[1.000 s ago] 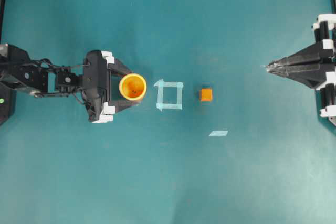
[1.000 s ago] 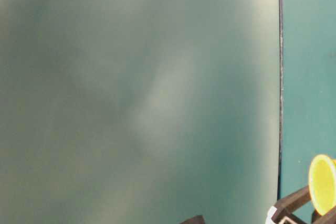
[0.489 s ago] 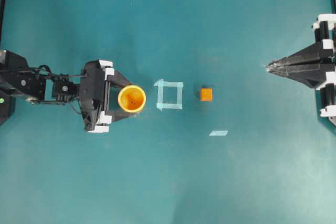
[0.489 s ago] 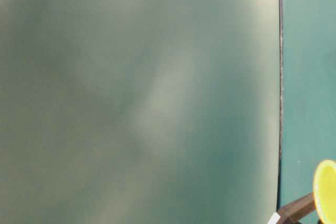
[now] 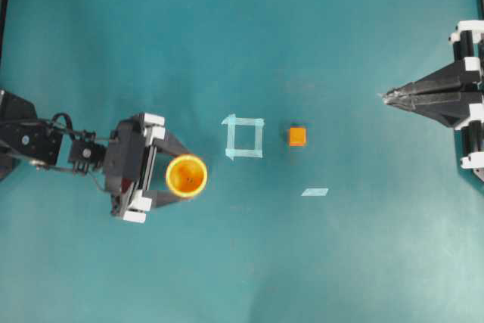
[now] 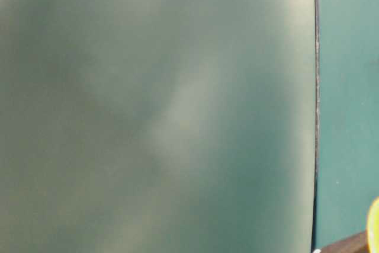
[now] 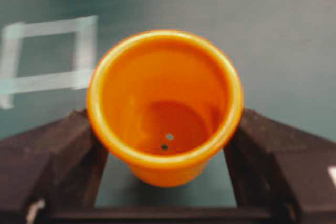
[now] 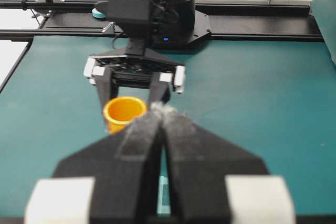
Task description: Move the cup forward with left arm.
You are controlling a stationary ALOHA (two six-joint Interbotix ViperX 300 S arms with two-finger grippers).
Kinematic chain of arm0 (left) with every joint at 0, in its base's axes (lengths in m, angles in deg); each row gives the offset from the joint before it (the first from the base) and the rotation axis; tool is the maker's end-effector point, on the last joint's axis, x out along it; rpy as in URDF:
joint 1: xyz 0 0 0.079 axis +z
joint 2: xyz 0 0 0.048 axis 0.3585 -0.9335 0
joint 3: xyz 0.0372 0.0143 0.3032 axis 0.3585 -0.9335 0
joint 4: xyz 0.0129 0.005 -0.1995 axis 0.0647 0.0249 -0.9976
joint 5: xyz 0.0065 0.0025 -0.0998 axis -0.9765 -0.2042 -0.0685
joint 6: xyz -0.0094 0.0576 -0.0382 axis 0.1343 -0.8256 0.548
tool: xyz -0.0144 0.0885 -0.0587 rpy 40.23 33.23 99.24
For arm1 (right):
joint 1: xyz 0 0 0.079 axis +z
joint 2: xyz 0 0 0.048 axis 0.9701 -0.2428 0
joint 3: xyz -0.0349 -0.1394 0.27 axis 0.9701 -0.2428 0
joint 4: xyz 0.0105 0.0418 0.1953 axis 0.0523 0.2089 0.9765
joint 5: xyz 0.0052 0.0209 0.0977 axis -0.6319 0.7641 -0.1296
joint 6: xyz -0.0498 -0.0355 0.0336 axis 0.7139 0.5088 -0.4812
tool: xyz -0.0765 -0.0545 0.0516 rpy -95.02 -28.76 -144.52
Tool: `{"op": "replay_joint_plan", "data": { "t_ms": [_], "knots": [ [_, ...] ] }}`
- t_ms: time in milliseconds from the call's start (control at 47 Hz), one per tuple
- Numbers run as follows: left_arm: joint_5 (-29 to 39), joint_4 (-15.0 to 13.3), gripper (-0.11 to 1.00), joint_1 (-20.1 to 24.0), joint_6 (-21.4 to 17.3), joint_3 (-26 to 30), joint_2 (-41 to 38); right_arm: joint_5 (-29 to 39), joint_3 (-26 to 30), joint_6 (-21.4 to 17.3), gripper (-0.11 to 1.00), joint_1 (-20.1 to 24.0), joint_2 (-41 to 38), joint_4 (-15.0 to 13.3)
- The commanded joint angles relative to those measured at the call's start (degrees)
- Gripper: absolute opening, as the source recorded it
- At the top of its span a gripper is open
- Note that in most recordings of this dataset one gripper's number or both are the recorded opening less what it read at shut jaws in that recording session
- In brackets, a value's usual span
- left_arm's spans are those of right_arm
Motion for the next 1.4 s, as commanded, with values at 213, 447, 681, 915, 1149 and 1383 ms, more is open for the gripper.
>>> {"op": "replay_joint_plan", "data": {
  "t_ms": [213, 447, 681, 915, 1149, 1383],
  "knots": [
    [-0.2, -0.4, 0.64, -7.7, 0.2, 2.4, 1.0, -0.3, 1.8, 0.1, 0.0, -0.1, -0.3, 0.0],
    [3.0, -0.4, 0.64, -13.7, 0.2, 4.6, 0.2, -0.3, 1.8, 0.1, 0.0, -0.1, -0.3, 0.0],
    [4.6, -1.1, 0.64, -19.2, 0.3, 6.6, 0.1, -0.3, 1.8, 0.1, 0.0, -0.1, -0.3, 0.0],
    [7.3, -1.1, 0.64, -22.9, 0.3, 8.7, -0.5, -0.3, 1.8, 0.1, 0.0, 0.0, -0.4, -0.1],
    [7.5, -1.1, 0.64, -24.3, 0.3, 9.5, -0.9, -0.3, 1.8, 0.1, 0.0, 0.0, -0.4, -0.1],
    [7.6, -1.1, 0.64, -24.3, 0.1, 9.5, -0.9, -0.3, 1.8, 0.1, 0.0, -0.1, -0.4, -0.1]
  ]
}}
